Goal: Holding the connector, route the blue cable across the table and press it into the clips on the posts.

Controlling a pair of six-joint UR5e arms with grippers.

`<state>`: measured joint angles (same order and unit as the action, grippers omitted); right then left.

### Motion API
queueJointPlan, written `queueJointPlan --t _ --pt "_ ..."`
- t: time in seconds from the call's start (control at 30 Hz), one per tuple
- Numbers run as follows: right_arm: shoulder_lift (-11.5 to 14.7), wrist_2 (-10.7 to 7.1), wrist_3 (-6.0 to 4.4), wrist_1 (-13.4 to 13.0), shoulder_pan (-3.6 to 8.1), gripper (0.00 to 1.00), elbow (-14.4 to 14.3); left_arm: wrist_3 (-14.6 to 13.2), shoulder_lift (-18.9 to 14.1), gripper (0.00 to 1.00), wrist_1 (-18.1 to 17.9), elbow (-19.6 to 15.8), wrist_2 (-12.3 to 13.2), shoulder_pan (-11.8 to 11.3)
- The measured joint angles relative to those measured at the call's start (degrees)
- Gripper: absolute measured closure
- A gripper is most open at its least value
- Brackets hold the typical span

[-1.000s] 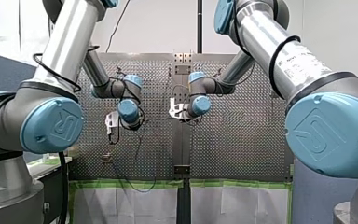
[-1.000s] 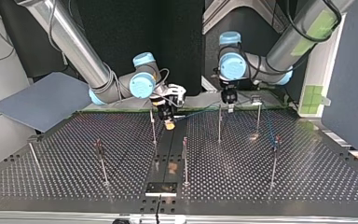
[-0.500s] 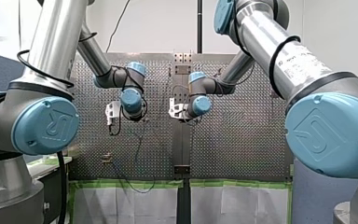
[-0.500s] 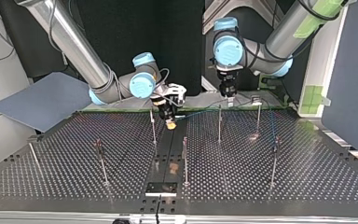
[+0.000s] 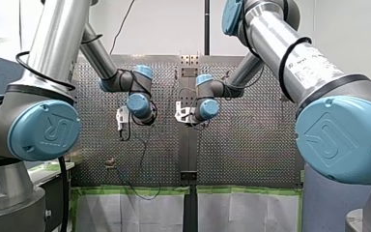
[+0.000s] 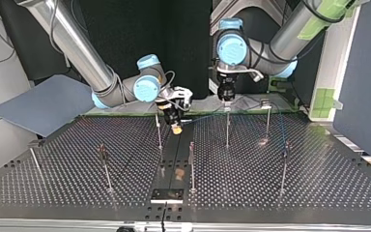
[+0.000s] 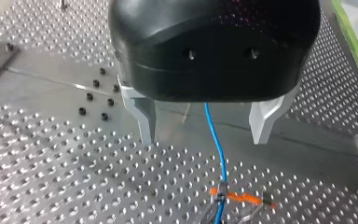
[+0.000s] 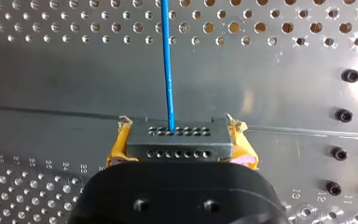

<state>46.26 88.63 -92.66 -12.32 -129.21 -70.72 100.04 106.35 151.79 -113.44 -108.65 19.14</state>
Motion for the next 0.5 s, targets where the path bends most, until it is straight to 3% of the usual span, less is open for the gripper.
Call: queueJointPlan --t 0.3,0.5 --pt "0.02 -0.12 -0.07 0.00 0.13 1.00 0.00 0.74 4.72 0.01 -4.34 4.23 0.95 0.93" --pt "0.02 -0.19 -0.07 0.00 0.19 1.00 0.00 2.40 8.22 0.01 -4.34 7.58 1.12 1.08"
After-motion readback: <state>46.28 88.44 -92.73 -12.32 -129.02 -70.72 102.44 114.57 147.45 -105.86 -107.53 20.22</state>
